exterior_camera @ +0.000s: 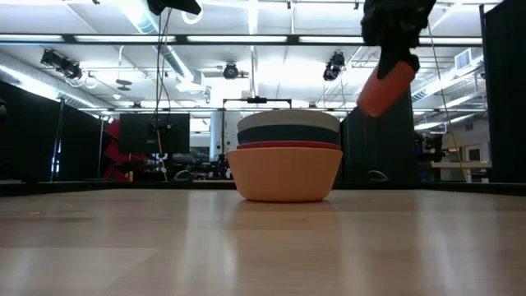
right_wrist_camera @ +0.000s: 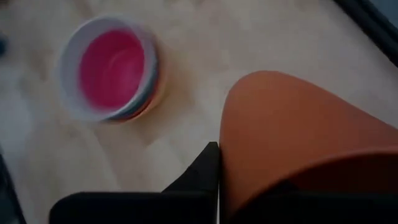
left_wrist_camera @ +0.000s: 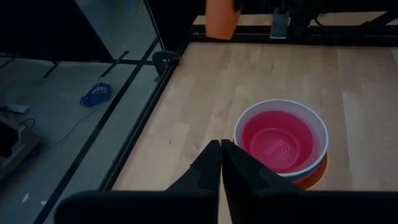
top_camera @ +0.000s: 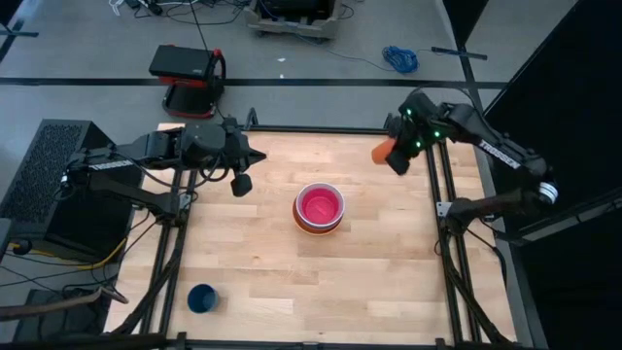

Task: Nest bowls inside each other
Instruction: Move the orange cup beside the stacked bowls

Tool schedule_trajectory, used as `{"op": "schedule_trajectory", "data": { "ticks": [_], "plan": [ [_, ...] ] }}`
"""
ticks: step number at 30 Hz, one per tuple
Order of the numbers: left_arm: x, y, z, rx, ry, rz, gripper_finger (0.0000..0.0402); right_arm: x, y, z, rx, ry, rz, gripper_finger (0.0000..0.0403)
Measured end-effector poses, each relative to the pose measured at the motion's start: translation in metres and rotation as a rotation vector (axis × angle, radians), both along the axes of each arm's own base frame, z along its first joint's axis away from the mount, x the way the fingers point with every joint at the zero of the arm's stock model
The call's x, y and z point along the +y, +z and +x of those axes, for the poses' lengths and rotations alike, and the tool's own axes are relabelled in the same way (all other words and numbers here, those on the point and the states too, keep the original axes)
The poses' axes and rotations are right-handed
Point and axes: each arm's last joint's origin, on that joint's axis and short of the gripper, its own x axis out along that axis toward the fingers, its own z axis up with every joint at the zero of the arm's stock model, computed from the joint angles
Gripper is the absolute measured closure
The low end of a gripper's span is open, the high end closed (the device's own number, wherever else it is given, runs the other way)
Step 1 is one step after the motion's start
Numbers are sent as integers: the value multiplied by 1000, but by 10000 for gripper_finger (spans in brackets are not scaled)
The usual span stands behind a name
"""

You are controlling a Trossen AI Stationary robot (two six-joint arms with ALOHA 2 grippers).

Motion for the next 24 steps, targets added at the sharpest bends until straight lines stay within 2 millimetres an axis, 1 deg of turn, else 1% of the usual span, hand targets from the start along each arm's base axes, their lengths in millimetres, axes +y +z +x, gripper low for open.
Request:
{"op": "schedule_trajectory", "data": {
  "ticks": [2, 9, 18, 21, 24],
  "plan": [
    [0, 0, 0, -2, 0, 0, 398, 13, 4, 1, -17, 59, -1, 403],
    [0, 2, 1, -22, 1, 1, 399, 46, 12, 4, -68, 142, 54, 403],
    [0, 4, 2, -47, 3, 2, 401, 85, 22, 0, -115, 251, 136, 403],
    [0, 4, 2, -51, 5, -2, 400, 94, 16, 1, -12, 243, 97, 403],
    [0, 5, 3, -62, 6, -2, 399, 102, 7, 8, 79, 268, 65, 403]
  ]
}}
